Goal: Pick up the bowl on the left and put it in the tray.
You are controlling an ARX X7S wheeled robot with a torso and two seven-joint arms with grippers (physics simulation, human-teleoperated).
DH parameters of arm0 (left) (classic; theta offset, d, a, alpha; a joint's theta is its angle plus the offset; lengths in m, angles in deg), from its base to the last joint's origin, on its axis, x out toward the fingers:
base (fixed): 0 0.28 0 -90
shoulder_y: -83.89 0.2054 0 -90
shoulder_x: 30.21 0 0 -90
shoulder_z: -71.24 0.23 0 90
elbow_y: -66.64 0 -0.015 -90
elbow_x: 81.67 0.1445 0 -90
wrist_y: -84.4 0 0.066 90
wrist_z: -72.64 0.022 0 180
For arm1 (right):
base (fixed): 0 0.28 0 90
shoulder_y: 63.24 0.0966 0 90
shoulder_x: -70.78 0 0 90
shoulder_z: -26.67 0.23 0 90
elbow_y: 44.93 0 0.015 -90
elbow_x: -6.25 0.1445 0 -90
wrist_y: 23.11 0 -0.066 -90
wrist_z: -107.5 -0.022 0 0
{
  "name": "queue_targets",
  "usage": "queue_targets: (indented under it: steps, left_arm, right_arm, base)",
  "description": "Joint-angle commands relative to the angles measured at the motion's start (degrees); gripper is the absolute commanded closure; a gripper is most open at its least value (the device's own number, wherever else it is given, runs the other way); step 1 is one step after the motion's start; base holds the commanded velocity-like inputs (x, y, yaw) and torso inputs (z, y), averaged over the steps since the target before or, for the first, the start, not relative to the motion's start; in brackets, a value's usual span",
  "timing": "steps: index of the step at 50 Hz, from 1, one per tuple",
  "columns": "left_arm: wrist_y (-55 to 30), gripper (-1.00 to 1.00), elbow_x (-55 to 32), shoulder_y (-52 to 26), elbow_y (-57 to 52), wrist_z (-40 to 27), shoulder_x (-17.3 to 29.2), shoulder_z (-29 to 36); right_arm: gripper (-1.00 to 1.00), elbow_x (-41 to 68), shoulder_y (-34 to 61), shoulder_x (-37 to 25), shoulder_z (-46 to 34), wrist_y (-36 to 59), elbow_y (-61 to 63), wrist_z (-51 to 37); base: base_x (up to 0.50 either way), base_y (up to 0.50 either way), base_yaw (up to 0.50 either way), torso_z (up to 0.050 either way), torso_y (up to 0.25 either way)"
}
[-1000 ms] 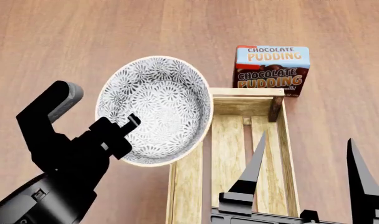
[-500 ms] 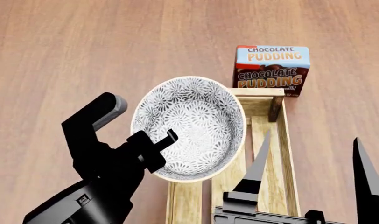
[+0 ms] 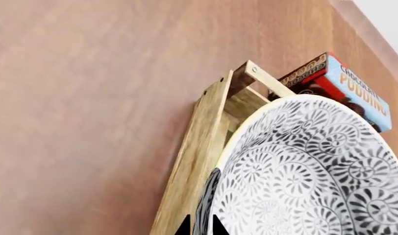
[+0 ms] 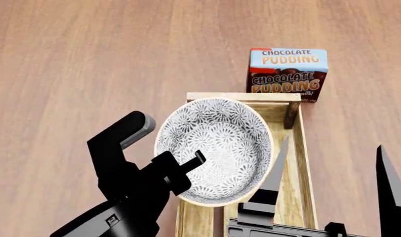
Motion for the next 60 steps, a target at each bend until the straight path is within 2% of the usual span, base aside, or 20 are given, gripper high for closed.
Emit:
queue_targets:
  steps: [1, 60]
  left_arm:
    - [3.2, 1.0, -1.66, -0.76, 1.57, 0.21, 0.03, 3.82]
    - [15.26, 1.0, -12.68, -4.12, 7.51, 0.18, -0.45, 20.23]
  right_arm:
    - [-1.0, 0.44, 0.08, -0.28, 0.14, 0.33, 0.36, -0.34]
    - [-1.0, 2.84, 0.19, -1.88, 0.99, 0.86, 2.1, -2.07]
  base:
    - [0.0, 0.0, 0.0, 0.0, 0.0]
    - [0.0, 0.0, 0.0, 0.0, 0.001]
